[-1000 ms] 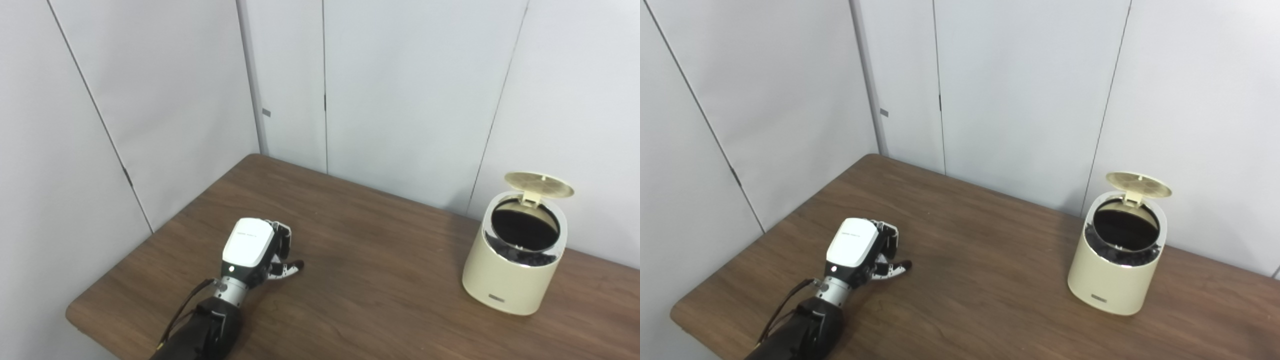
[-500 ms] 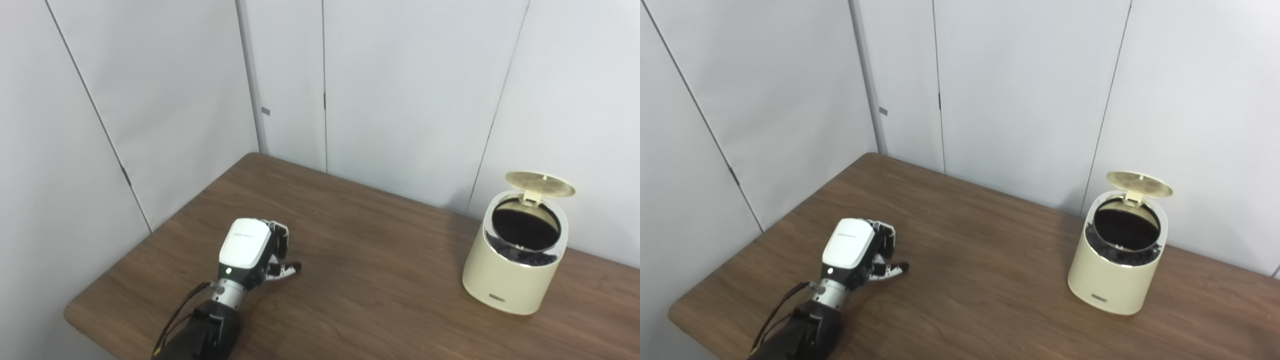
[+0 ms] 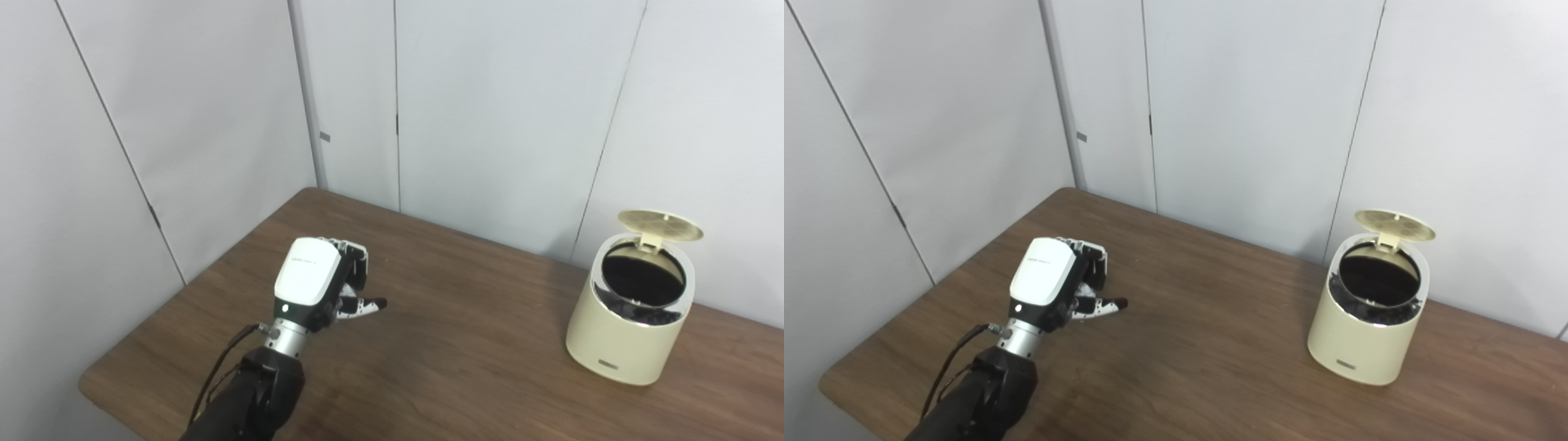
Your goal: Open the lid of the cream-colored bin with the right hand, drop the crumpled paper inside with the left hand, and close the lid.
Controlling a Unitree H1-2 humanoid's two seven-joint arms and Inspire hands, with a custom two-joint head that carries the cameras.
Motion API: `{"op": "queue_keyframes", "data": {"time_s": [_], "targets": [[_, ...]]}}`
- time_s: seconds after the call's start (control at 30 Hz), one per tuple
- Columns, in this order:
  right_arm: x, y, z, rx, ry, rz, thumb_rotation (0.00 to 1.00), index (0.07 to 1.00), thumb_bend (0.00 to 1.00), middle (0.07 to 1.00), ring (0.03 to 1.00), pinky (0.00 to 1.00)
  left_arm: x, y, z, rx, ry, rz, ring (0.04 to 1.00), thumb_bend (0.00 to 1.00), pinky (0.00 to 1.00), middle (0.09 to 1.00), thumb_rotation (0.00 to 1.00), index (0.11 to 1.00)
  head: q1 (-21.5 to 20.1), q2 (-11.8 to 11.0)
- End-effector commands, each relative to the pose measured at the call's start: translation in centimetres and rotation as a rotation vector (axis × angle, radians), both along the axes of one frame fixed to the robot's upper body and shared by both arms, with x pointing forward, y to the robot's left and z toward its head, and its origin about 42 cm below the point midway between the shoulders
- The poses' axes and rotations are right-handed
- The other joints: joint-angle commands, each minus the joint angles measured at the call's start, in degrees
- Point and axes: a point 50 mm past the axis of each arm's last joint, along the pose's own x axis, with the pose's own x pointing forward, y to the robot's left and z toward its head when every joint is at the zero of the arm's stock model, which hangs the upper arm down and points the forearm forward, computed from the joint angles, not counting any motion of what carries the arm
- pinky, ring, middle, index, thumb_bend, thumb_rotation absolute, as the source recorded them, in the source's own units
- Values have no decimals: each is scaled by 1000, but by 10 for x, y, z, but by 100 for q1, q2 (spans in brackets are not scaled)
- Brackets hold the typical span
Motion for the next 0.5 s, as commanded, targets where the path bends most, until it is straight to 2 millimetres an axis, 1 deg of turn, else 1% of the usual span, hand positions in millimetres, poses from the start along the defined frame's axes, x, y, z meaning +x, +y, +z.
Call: {"op": "queue_keyframes", "data": {"time_s": [0.0, 0.17, 0.23, 0.37, 0.4, 0.47], "targets": [[-8, 3, -18, -1, 30, -8, 911, 739, 683, 768, 753, 611, 7, -4, 30, 24, -96, -18, 98, 711, 63, 138, 0, 146, -8, 1], [-7, 9, -19, 7, 29, -3, 907, 745, 691, 774, 757, 612, 7, -13, 44, 2, -130, -51, 96, 704, 59, 140, 0, 148, -128, -32], [-6, 12, -19, 7, 28, 0, 915, 748, 691, 777, 759, 614, 9, -14, 46, -9, -145, -77, 99, 694, 62, 142, 0, 149, -247, -67], [-5, 21, -19, 10, 23, 6, 922, 749, 674, 773, 756, 609, 17, -13, 46, 3, -182, -112, 109, 645, 78, 151, 0, 165, -413, -112], [-5, 24, -20, 13, 23, 5, 921, 749, 670, 772, 755, 607, 20, -13, 46, 0, -197, -131, 110, 636, 79, 152, 0, 168, -552, -132], [-5, 29, -22, 25, 28, 8, 923, 755, 668, 776, 759, 615, 25, -12, 46, -9, -212, -157, 111, 617, 79, 154, 0, 171, -669, -136]]}}
